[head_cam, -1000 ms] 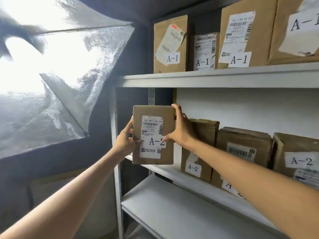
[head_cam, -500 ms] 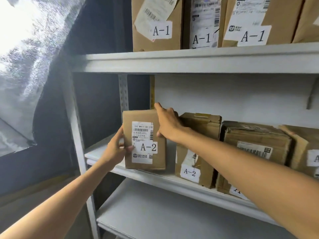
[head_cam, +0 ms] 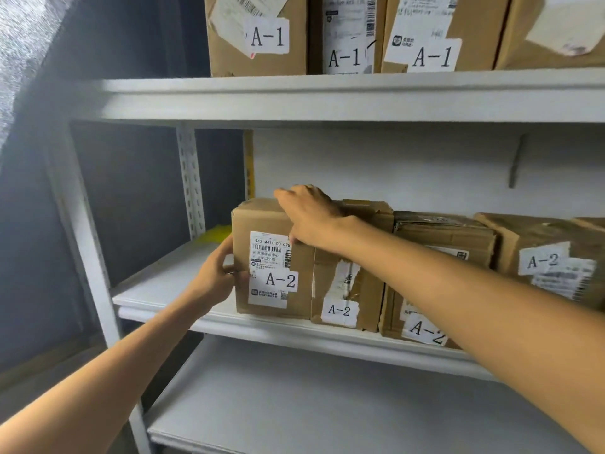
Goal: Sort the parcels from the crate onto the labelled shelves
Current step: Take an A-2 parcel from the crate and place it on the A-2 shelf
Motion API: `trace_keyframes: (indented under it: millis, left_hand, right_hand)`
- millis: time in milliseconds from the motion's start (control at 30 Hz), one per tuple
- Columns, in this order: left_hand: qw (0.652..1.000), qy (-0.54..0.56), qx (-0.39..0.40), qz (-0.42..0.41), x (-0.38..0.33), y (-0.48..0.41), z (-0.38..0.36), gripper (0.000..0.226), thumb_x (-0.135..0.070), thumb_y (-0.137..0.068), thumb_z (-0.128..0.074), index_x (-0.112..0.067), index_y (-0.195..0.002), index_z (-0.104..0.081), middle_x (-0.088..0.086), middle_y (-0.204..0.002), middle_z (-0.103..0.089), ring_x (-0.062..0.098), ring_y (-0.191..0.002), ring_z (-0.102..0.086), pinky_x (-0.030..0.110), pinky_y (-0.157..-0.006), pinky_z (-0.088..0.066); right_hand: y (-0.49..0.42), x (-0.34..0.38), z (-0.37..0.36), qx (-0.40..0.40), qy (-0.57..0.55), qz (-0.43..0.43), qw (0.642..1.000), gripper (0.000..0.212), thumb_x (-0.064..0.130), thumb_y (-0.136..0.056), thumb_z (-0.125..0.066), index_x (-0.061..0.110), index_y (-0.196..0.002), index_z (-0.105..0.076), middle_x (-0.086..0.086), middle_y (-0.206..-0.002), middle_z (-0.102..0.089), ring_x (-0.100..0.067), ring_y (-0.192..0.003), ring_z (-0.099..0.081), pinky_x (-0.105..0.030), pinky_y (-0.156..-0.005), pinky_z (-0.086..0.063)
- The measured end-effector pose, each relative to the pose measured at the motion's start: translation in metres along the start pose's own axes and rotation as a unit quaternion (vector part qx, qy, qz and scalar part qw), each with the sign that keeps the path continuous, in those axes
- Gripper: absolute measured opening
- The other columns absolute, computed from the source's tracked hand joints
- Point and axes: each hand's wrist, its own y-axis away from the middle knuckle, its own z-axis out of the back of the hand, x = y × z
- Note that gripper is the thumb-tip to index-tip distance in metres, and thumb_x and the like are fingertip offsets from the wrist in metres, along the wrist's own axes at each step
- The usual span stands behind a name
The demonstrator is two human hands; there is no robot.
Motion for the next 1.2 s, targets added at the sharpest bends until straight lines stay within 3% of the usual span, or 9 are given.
trace_keyframes:
  millis: [167, 300, 400, 467, 700, 800, 933, 1067, 1200]
  left_hand:
    - [1.000, -0.016, -0.012, 0.002, -0.003, 0.001, 0.004, 0.067, 0.023, -0.085, -0.043, -0.029, -0.128, -0.047, -0.006, -0.116, -0.057, 0.018, -0.100, -0.058, 0.047, -0.091, -0.050]
    - [0.998, -0.061, 0.006, -0.012, -0.013, 0.002, 0.008, 0.061, 0.018, -0.084, -0.053, -0.020, -0.131, -0.046, 0.003, -0.119, -0.056, 0.011, -0.094, -0.061, 0.027, -0.075, -0.055]
    - [0.988, -0.151, -0.028, 0.011, -0.027, 0.005, 0.007, 0.041, -0.007, -0.082, -0.069, -0.016, -0.117, -0.050, 0.003, -0.111, -0.057, 0.025, -0.104, -0.057, 0.050, -0.088, -0.051]
    - [0.967, -0.244, -0.073, -0.003, -0.040, 0.009, 0.006, 0.036, -0.018, -0.079, -0.074, -0.013, -0.105, -0.051, 0.009, -0.116, -0.056, 0.033, -0.107, -0.057, 0.055, -0.089, -0.050]
    - [0.842, -0.493, -0.191, -0.108, -0.113, 0.047, -0.044, 0.067, -0.019, -0.074, -0.079, -0.006, -0.129, -0.044, 0.022, -0.123, -0.049, 0.041, -0.108, -0.049, 0.055, -0.077, -0.050]
    - [0.851, -0.482, -0.132, -0.163, -0.150, 0.067, -0.099, 0.051, -0.019, -0.076, -0.077, -0.009, -0.121, -0.055, 0.013, -0.112, -0.061, 0.028, -0.090, -0.059, 0.036, -0.065, -0.048]
    - [0.847, -0.497, -0.021, -0.185, -0.191, 0.092, -0.194, 0.034, -0.024, -0.080, -0.074, -0.021, -0.112, -0.063, 0.000, -0.098, -0.070, 0.010, -0.070, -0.056, 0.019, -0.053, -0.042]
    - [0.821, -0.524, 0.053, -0.221, -0.242, 0.110, -0.301, 0.033, -0.033, -0.080, -0.070, -0.031, -0.112, -0.062, -0.006, -0.100, -0.068, 0.012, -0.081, -0.062, 0.027, -0.066, -0.054]
    - [0.815, -0.503, 0.073, -0.276, -0.289, 0.127, -0.390, 0.028, -0.037, -0.079, -0.069, -0.035, -0.106, -0.063, -0.011, -0.097, -0.069, 0.006, -0.075, -0.059, 0.016, -0.053, -0.041]
  right_hand:
    - [0.003, -0.007, -0.002, -0.014, -0.016, 0.016, 1.000, 0.028, 0.001, -0.082, -0.067, 0.009, -0.106, -0.055, -0.009, -0.107, -0.059, -0.024, -0.099, -0.055, -0.030, -0.076, -0.044]
    - [0.006, -0.011, 0.005, -0.009, -0.016, 0.023, 1.000, 0.028, 0.006, -0.083, -0.068, 0.009, -0.108, -0.056, -0.008, -0.108, -0.060, -0.022, -0.098, -0.055, -0.027, -0.072, -0.039]
    - [0.017, -0.021, 0.012, -0.030, 0.008, 0.038, 0.999, 0.033, 0.005, -0.084, -0.066, 0.008, -0.114, -0.053, -0.008, -0.110, -0.058, -0.023, -0.103, -0.051, -0.027, -0.076, -0.038]
    - [0.030, -0.031, 0.018, -0.043, 0.031, 0.052, 0.997, 0.039, 0.002, -0.083, -0.065, 0.006, -0.119, -0.050, -0.009, -0.113, -0.057, -0.023, -0.105, -0.050, -0.027, -0.078, -0.038]
    - [0.111, -0.096, 0.050, -0.034, 0.053, 0.022, 0.998, 0.044, 0.006, -0.083, -0.064, 0.006, -0.123, -0.047, -0.011, -0.116, -0.054, -0.027, -0.108, -0.049, -0.034, -0.082, -0.045]
    - [0.161, -0.133, 0.069, -0.030, 0.060, 0.016, 0.998, 0.045, 0.000, -0.083, -0.061, 0.007, -0.125, -0.046, -0.010, -0.116, -0.052, -0.027, -0.108, -0.048, -0.034, -0.077, -0.042]
    - [0.241, -0.185, 0.096, 0.000, 0.076, 0.004, 0.997, 0.050, 0.002, -0.082, -0.063, 0.005, -0.129, -0.046, -0.012, -0.124, -0.051, -0.028, -0.115, -0.047, -0.036, -0.092, -0.042]
    - [0.324, -0.244, 0.128, 0.041, 0.067, -0.053, 0.996, 0.048, -0.003, -0.080, -0.062, 0.003, -0.126, -0.048, -0.014, -0.122, -0.049, -0.028, -0.112, -0.047, -0.033, -0.088, -0.039]
    - [0.388, -0.296, 0.155, 0.082, 0.080, -0.111, 0.987, 0.037, -0.008, -0.082, -0.060, 0.000, -0.118, -0.054, -0.017, -0.124, -0.050, -0.030, -0.113, -0.050, -0.034, -0.093, -0.045]
